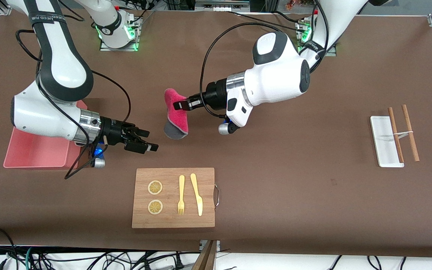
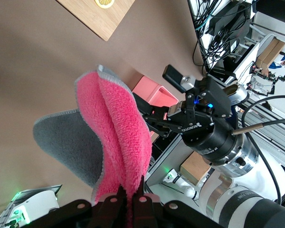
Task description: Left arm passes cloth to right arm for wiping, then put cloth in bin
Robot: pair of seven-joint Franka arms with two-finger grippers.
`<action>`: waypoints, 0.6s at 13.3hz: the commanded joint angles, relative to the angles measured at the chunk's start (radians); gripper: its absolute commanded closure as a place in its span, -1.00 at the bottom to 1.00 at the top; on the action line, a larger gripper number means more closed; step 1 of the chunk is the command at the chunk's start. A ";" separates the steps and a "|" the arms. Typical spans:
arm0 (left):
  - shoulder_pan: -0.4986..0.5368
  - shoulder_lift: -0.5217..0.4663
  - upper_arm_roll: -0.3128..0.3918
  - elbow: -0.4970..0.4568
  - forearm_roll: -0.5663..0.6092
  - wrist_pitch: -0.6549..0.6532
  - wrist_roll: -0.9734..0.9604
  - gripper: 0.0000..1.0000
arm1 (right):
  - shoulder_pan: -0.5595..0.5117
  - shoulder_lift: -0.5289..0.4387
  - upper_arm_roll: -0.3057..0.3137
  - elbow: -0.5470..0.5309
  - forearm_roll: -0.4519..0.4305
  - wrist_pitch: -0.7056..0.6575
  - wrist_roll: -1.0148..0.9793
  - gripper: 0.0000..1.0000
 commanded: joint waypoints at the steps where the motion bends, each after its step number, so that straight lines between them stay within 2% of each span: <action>1: -0.013 0.005 0.008 0.013 -0.010 0.010 -0.004 1.00 | 0.000 0.011 0.054 0.019 0.044 0.011 0.031 -0.97; 3: -0.012 0.005 0.008 0.011 -0.010 0.010 -0.004 1.00 | 0.000 0.013 0.092 0.010 0.048 0.019 0.031 -0.97; 6: -0.012 0.005 0.009 0.011 -0.010 0.009 -0.004 1.00 | 0.000 0.011 0.094 0.001 0.048 -0.003 0.031 -0.96; 8: -0.012 0.005 0.009 0.010 -0.010 0.009 -0.004 1.00 | -0.003 0.013 0.094 -0.001 0.048 -0.017 0.028 -0.52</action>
